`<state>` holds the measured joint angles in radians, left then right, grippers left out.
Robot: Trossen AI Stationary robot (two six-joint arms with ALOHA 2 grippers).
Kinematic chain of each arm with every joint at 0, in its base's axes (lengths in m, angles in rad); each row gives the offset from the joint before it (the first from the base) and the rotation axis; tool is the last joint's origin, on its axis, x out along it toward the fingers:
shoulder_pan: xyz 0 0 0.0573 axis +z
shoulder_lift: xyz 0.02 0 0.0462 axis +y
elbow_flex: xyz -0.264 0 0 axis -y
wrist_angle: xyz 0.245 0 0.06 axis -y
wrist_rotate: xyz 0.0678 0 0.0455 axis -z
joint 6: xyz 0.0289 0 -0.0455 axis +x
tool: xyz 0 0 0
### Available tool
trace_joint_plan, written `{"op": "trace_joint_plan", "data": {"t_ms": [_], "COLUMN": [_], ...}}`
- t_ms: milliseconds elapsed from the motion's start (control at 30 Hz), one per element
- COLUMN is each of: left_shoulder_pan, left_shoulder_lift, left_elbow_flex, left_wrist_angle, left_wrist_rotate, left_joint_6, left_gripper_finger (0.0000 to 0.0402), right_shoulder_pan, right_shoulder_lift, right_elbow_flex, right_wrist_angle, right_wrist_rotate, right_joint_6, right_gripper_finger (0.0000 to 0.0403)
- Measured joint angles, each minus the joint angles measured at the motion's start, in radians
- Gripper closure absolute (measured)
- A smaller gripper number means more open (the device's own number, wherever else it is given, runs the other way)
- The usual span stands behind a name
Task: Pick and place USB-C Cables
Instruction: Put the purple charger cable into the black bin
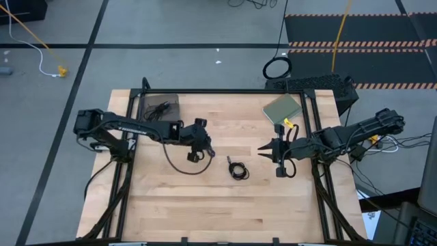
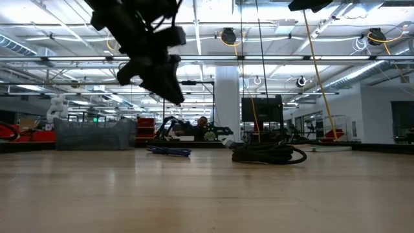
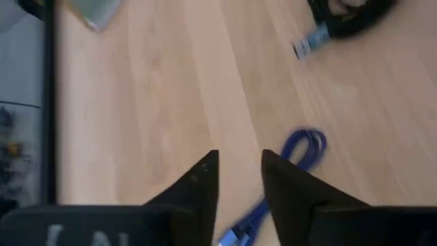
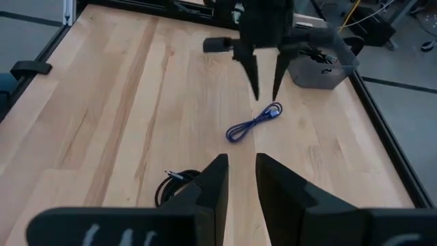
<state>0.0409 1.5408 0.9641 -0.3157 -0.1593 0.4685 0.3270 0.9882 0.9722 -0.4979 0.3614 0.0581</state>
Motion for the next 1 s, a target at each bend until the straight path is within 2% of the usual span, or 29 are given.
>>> {"op": "trace_joint_plan", "data": {"t_ms": [133, 267, 500, 700, 867, 1000], "left_shoulder_pan": [0.018, 0.021, 0.043, 0.073, 0.108, 0.138], "left_shoulder_lift": [0.064, 0.131, 0.227, 0.252, 0.251, 0.259], "left_elbow_flex": [0.025, 0.029, 0.028, 0.030, 0.030, 0.031], "left_wrist_angle": [-0.051, -0.068, -0.101, -0.078, -0.085, -0.107], "left_wrist_rotate": [0.039, 0.055, 0.059, 0.072, 0.138, 0.201], "left_joint_6": [0.042, 0.091, 0.120, 0.129, 0.123, 0.115], "left_gripper_finger": [0.0240, 0.0224, 0.0222, 0.0222, 0.0226, 0.0253], "right_shoulder_pan": [0.000, 0.000, 0.000, 0.000, 0.000, 0.000], "right_shoulder_lift": [0.000, 0.000, 0.000, 0.000, 0.000, 0.000], "right_elbow_flex": [0.000, 0.000, 0.000, 0.000, 0.000, 0.000], "right_wrist_angle": [0.000, -0.009, -0.018, -0.025, -0.026, -0.027], "right_wrist_rotate": [0.000, 0.000, 0.000, 0.000, -0.001, -0.001], "right_joint_6": [-0.003, -0.015, -0.018, -0.018, -0.018, -0.018], "right_gripper_finger": [0.0337, 0.0337, 0.0337, 0.0337, 0.0337, 0.0337]}}
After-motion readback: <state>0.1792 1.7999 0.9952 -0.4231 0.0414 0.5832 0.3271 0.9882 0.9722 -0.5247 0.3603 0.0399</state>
